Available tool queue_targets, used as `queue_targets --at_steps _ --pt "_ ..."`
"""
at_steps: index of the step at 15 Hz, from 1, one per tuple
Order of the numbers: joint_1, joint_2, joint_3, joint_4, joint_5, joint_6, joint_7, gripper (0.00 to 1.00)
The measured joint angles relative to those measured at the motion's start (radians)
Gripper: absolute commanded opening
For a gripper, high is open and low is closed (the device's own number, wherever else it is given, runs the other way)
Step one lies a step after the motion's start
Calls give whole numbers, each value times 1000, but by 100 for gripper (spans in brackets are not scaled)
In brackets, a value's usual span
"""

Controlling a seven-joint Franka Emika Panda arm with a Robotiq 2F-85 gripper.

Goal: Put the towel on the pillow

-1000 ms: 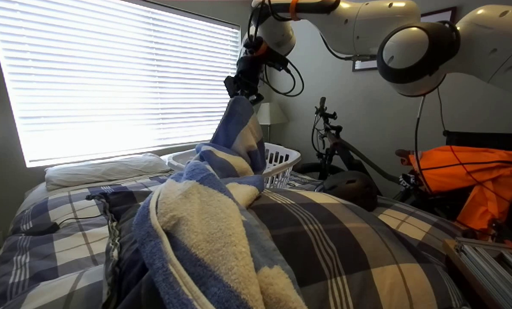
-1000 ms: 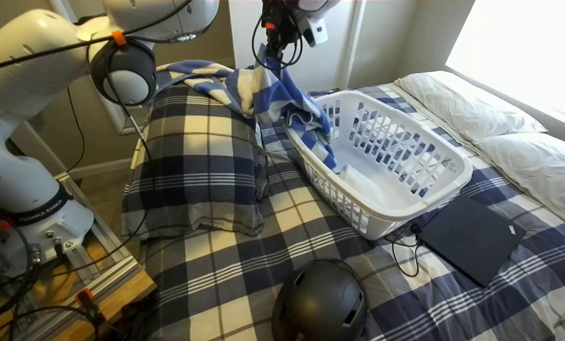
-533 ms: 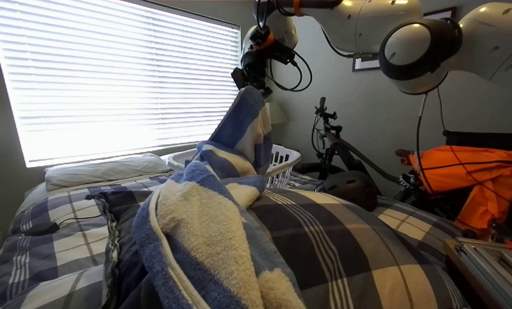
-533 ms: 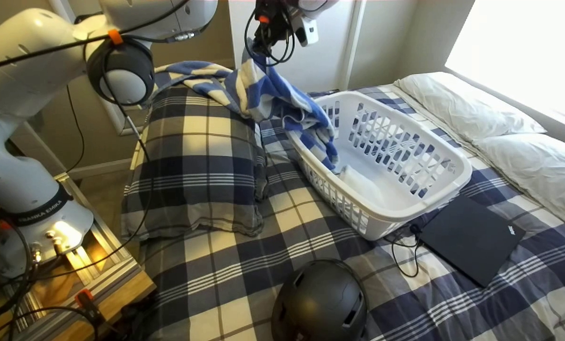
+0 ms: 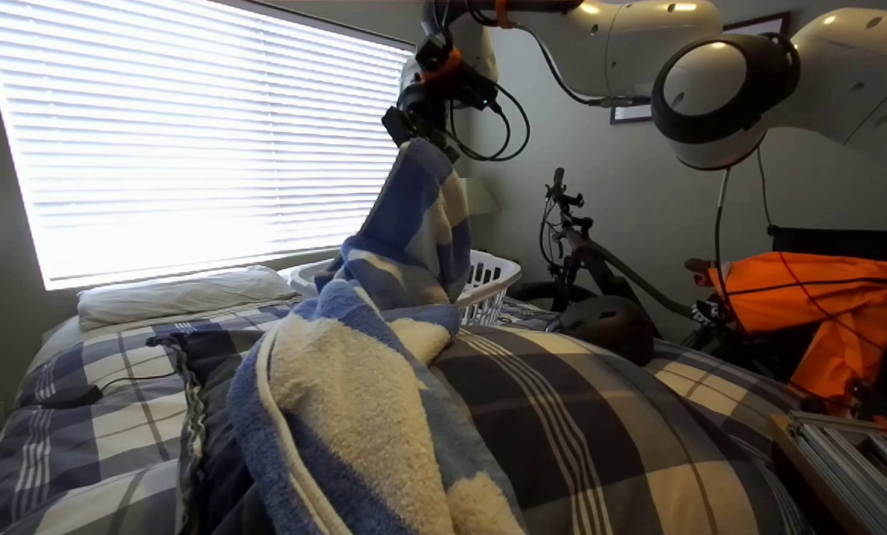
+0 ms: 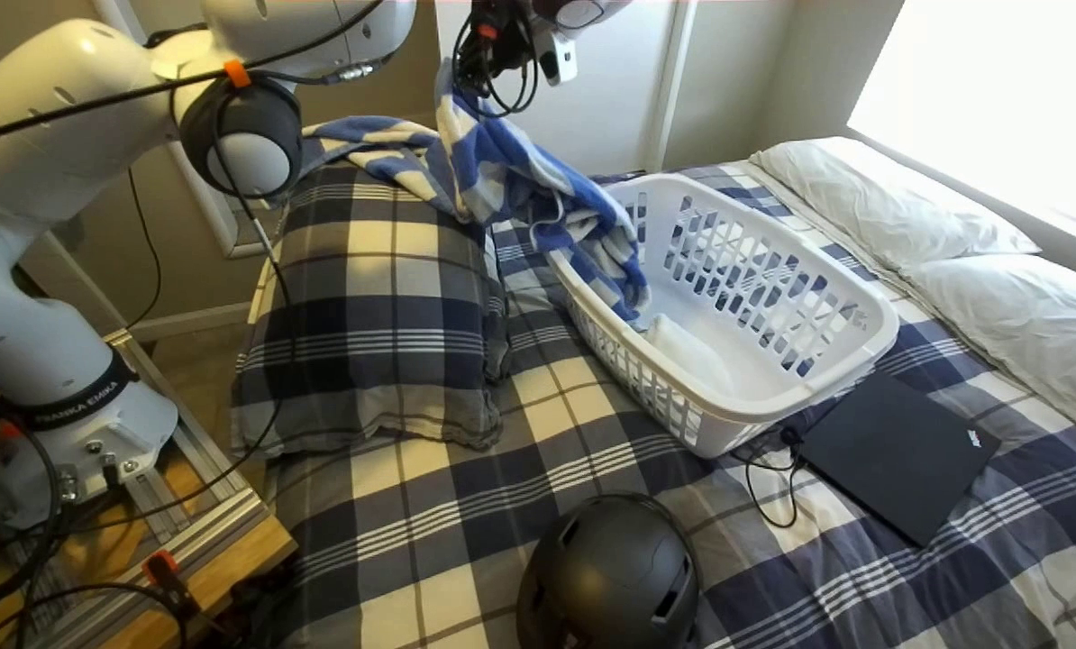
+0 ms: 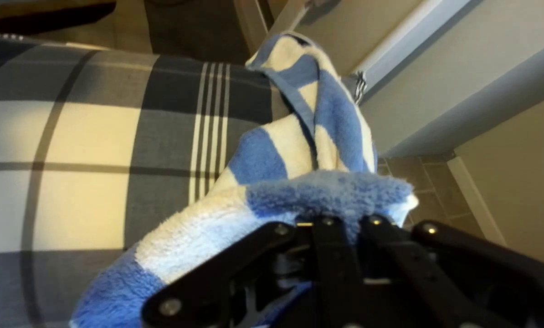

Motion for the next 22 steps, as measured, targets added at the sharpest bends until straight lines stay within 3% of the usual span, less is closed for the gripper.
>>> queue_targets --at_steps 4,8,15,16,22 --pt "107 4 26 -5 129 -64 169 1" --pt "165 -20 92 -109 194 -66 298 1" --pt "148 -36 220 -403 238 -68 232 1" --pt "138 -35 245 -452 236 -69 211 5" --pt "134 -28 245 -458 235 -68 206 5"
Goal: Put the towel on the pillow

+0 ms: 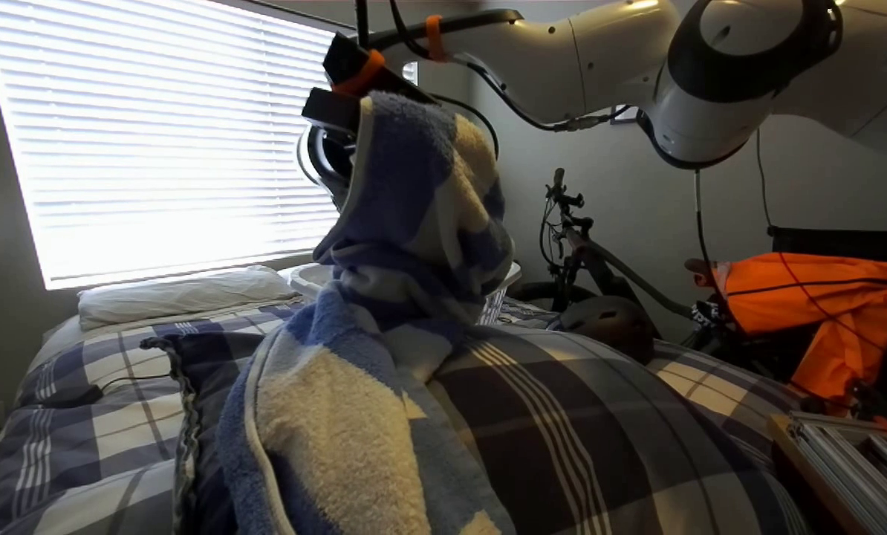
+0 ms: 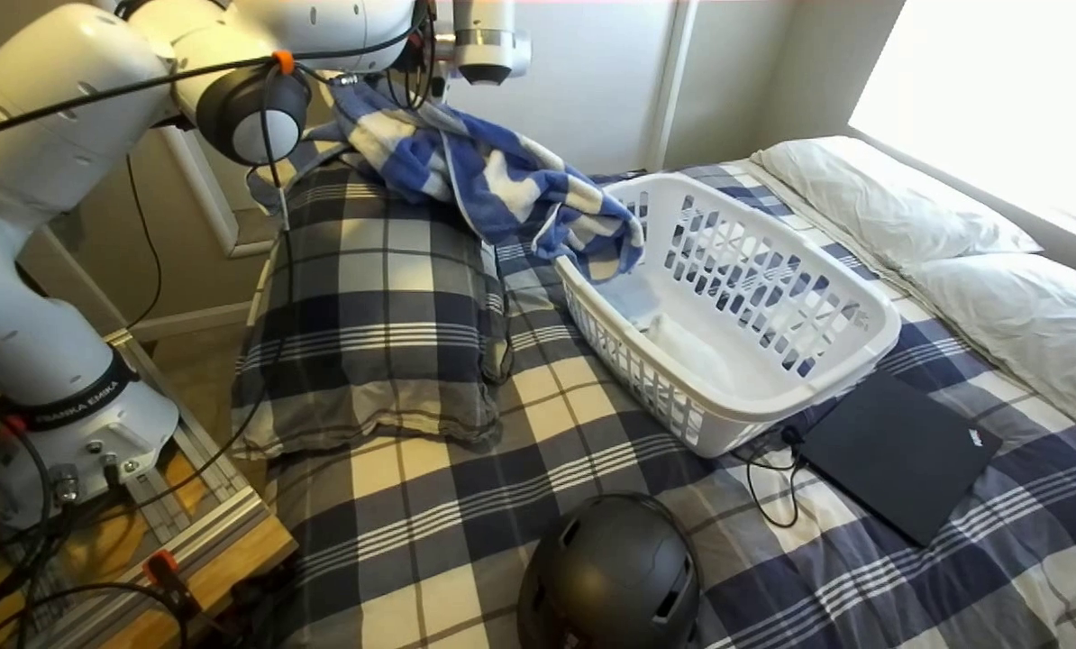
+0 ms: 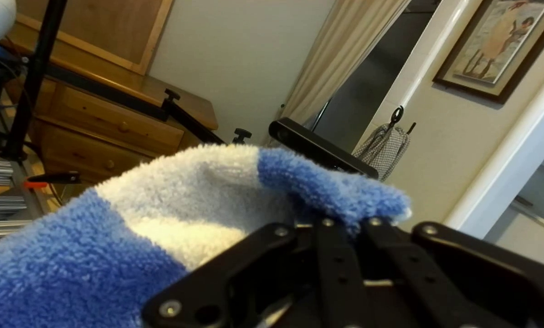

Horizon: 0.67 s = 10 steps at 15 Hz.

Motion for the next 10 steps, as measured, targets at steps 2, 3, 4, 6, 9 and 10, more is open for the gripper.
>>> queue_targets --at_steps 2,3,4,6,9,10 --pt "0 0 0 1 0 0 0 5" --pt "0 0 0 1 0 0 0 1" --pt "0 0 0 1 0 0 0 1" --pt "11 -4 -27 -2 17 0 8 1" --pt "73 -34 -133 -63 114 24 68 1" --pt "102 -51 -166 -103 156 43 96 1"
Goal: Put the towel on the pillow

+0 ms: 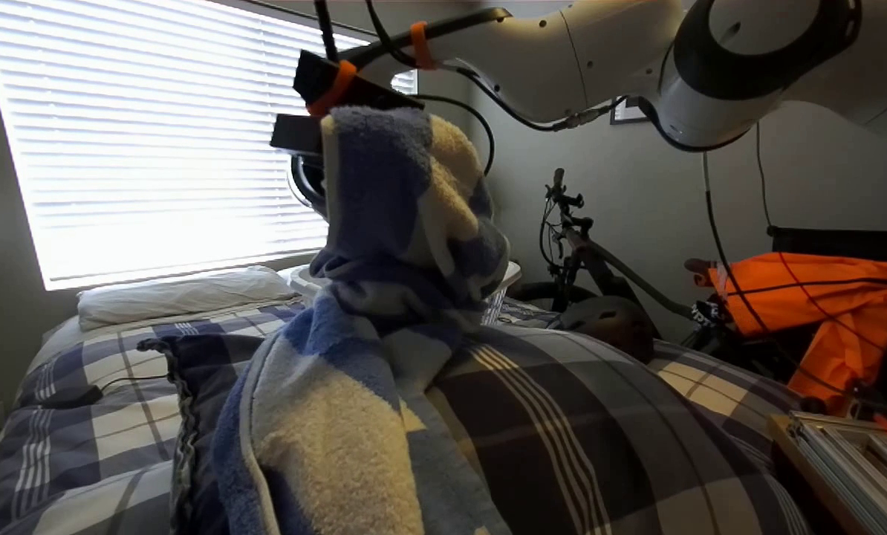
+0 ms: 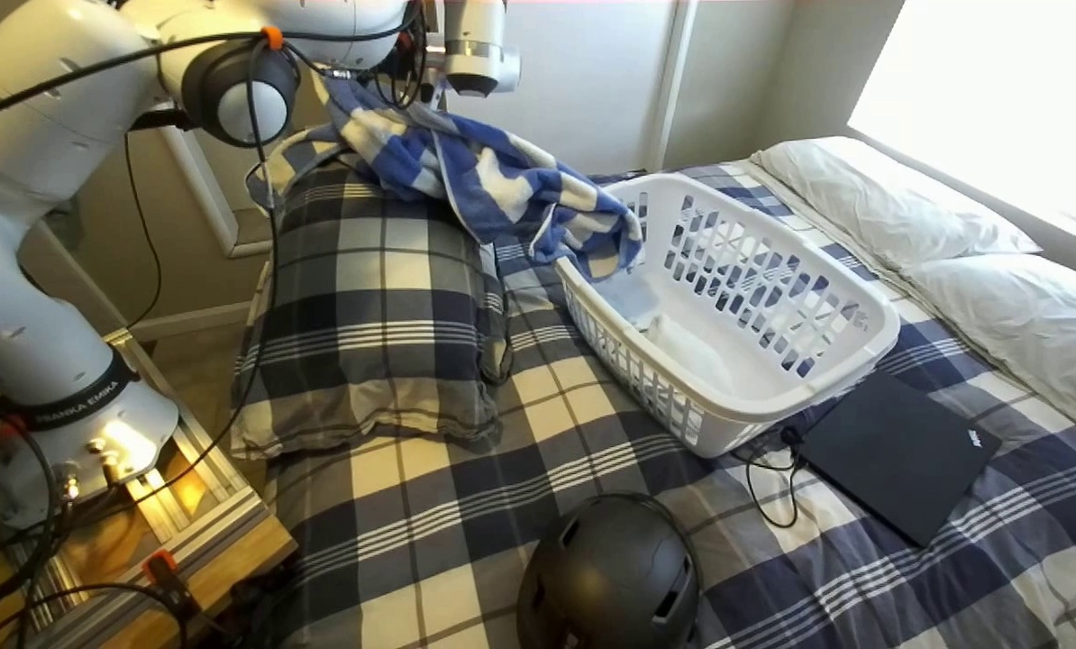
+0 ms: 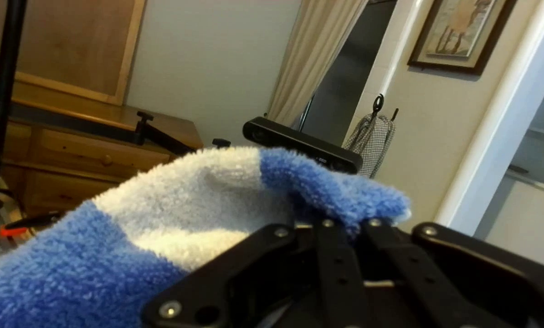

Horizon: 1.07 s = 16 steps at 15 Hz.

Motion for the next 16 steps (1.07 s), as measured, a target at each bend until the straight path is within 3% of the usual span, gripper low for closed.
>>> queue_targets --at_steps 4,7,16 --pt "135 -76 -113 -156 133 110 112 1" --pt "214 -173 -170 -263 163 186 201 1" --pt "345 -597 -275 -631 154 336 544 1"
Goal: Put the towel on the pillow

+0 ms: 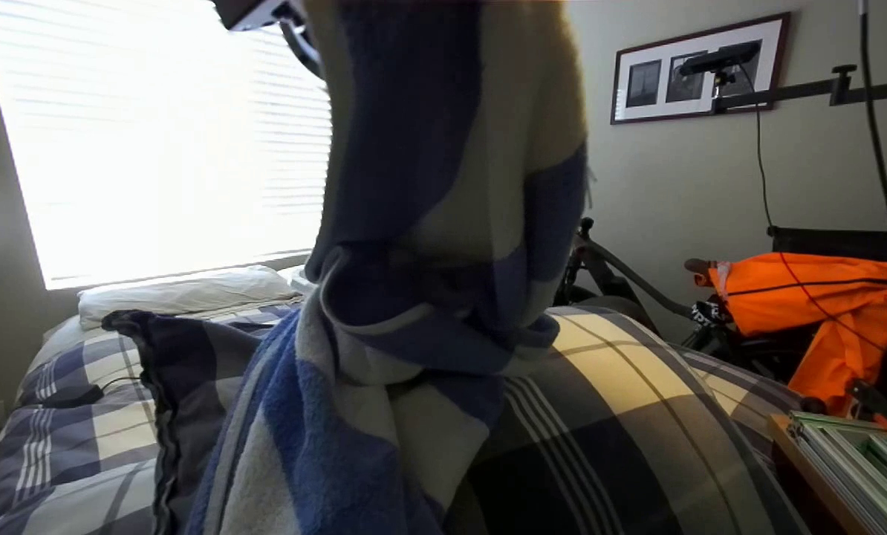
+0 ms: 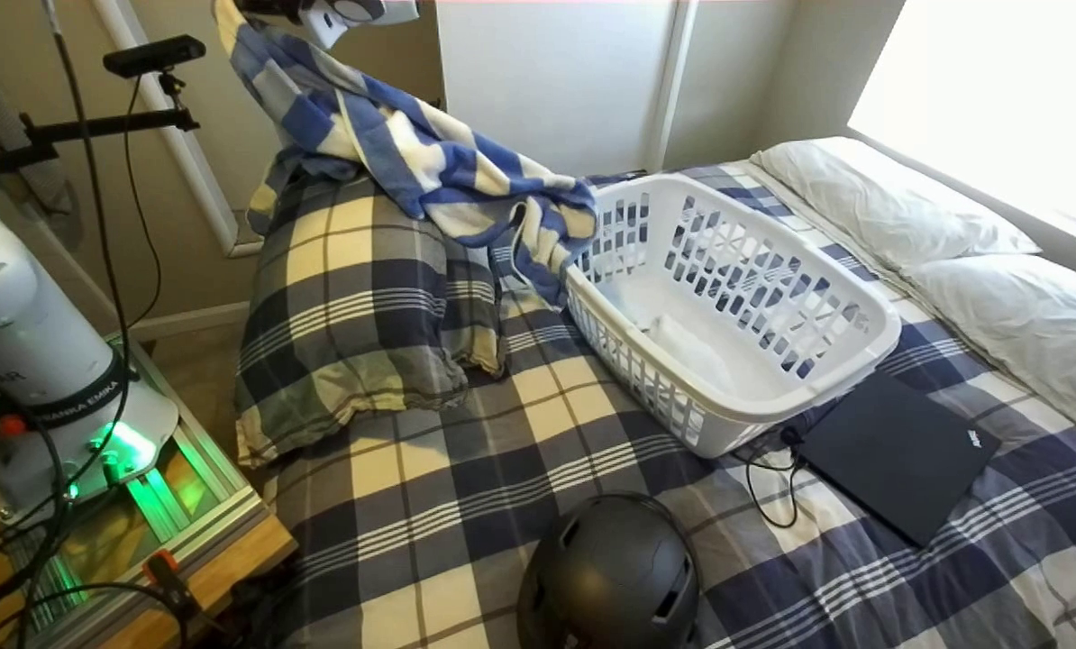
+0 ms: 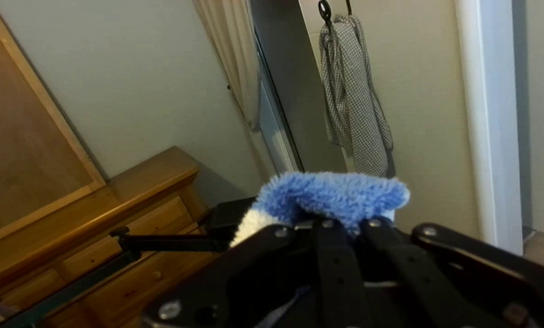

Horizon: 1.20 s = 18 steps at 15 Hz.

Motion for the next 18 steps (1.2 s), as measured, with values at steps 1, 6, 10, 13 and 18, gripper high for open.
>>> queue_targets --at_steps 1,6,10,13,18 --pt "9 -51 -2 -45 -5 21 42 1" --pt "42 -310 7 -247 -50 101 288 1" --pt "43 -523 42 -380 -90 117 529 1" --pt "38 -684 74 -467 -123 116 702 37" --pt "0 -898 99 -581 -218 109 767 71"
